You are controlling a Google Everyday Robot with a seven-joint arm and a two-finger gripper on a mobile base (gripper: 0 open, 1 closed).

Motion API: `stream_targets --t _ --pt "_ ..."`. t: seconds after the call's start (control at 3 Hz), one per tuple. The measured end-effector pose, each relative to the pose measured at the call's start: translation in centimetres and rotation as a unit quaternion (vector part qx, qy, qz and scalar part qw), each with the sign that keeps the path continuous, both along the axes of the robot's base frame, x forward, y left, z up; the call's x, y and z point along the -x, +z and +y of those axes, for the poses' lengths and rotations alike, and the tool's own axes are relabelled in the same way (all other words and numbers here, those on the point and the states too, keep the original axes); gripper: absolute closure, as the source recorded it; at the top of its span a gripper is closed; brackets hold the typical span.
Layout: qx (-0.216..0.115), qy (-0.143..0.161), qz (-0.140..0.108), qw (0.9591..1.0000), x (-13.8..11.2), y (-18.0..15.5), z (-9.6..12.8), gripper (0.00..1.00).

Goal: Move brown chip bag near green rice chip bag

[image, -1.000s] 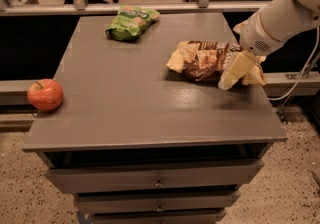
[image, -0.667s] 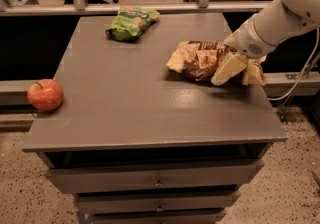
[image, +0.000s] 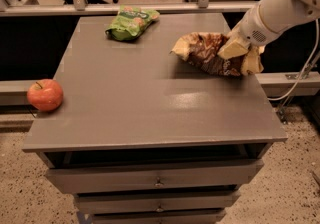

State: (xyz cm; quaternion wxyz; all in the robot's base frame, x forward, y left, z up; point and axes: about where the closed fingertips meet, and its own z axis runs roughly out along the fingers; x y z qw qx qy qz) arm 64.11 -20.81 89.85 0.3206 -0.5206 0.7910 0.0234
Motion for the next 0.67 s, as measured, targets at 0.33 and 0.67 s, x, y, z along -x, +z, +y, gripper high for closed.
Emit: stream_targets --t 0.33,0.67 --pt "0.005 -0.015 -0.029 0.9994 -1.7 2.7 -1.3 0.93" --pt "0.028 -0.050 -0.084 0.9948 -4.0 8.2 -4.3 1.00"
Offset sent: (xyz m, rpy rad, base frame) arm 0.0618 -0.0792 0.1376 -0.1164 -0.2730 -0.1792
